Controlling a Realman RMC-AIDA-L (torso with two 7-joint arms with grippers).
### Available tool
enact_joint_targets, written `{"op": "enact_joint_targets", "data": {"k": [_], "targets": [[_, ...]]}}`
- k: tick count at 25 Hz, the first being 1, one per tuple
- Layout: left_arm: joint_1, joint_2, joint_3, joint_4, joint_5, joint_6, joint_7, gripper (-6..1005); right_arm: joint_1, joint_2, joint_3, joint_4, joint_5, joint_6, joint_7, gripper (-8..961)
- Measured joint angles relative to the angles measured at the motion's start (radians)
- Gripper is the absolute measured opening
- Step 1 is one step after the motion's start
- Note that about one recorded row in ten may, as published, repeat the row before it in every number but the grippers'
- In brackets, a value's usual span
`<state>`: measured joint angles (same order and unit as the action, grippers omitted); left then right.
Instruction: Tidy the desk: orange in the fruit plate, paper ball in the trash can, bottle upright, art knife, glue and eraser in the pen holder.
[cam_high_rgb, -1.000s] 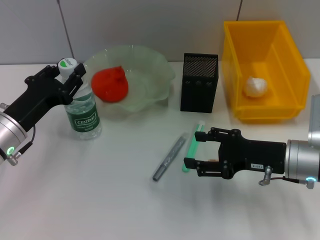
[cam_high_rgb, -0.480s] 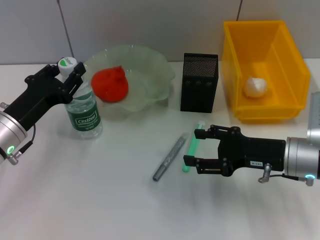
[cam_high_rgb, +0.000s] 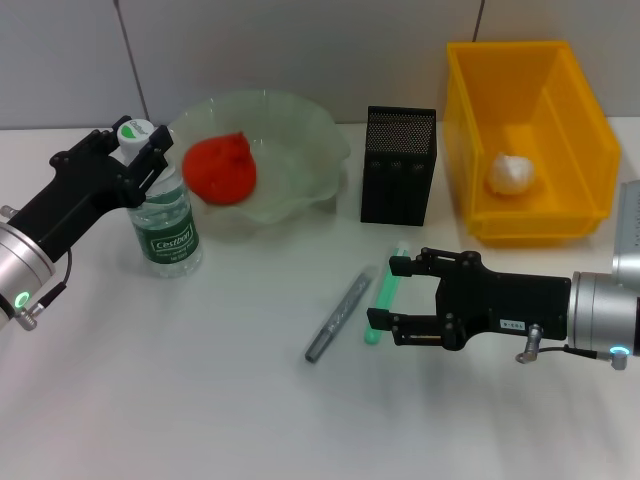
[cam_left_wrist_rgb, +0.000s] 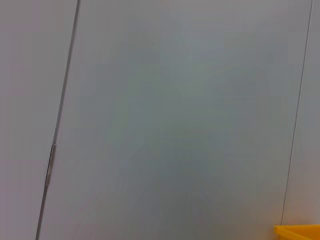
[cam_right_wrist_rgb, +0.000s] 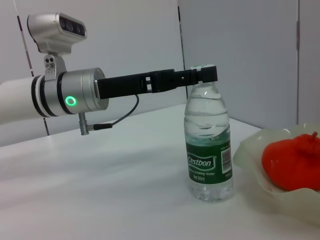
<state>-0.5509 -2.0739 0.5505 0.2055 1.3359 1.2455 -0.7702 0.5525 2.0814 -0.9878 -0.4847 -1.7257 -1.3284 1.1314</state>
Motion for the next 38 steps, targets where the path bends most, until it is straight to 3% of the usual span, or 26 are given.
{"op": "enact_joint_targets", "data": {"k": [6,9,15,17,18,22,25,28,33,34,36,37,38], "targets": [[0.002,0.0,0.005,0.0,0.0,0.02,-0.004,492,0.001,0.0,0.0,0.0,0.0,0.0,0.001,784],[0.012,0.002,-0.001,0.006,0.0,0.064,-0.03,598,0.001,0.0,0.002,0.0,0.0,0.0,0.001,784],[0.093,0.011,-0.032,0.114,-0.058,0.32,-0.295,829,-0.002,0.0,0.01,0.002,0.019,-0.004,-0.004,785],[0.139,0.016,-0.027,0.225,-0.059,0.459,-0.48,829,-0.001,0.0,0.011,0.004,0.033,-0.005,-0.005,785],[0.139,0.016,-0.027,0.225,-0.059,0.459,-0.48,828,-0.001,0.0,0.011,0.004,0.033,-0.005,-0.005,785],[0.172,0.046,0.034,0.32,0.007,0.618,-0.625,828,0.002,0.0,0.011,0.005,0.048,-0.007,0.004,784],[0.178,0.078,0.141,0.34,0.066,0.679,-0.639,827,0.002,0.0,0.011,0.005,0.054,-0.008,0.012,785],[0.174,0.089,0.237,0.369,0.16,0.672,-0.621,827,0.002,0.0,0.011,0.002,0.054,-0.01,0.033,785],[0.154,0.083,0.255,0.386,0.29,0.622,-0.607,826,0.001,-0.001,0.011,-0.018,0.064,-0.032,0.081,784],[0.137,0.072,0.253,0.389,0.396,0.567,-0.576,826,0.001,-0.002,0.011,-0.026,0.064,-0.034,0.097,784],[0.137,0.072,0.253,0.389,0.396,0.567,-0.576,825,0.001,-0.002,0.007,-0.054,0.063,-0.035,0.16,784],[0.129,0.053,0.25,0.394,0.464,0.518,-0.526,825,0.001,-0.006,0.001,-0.101,0.046,-0.044,0.256,784],[0.129,0.053,0.25,0.394,0.464,0.518,-0.526,825,0.001,-0.006,0.001,-0.101,0.046,-0.044,0.256,784]]}}
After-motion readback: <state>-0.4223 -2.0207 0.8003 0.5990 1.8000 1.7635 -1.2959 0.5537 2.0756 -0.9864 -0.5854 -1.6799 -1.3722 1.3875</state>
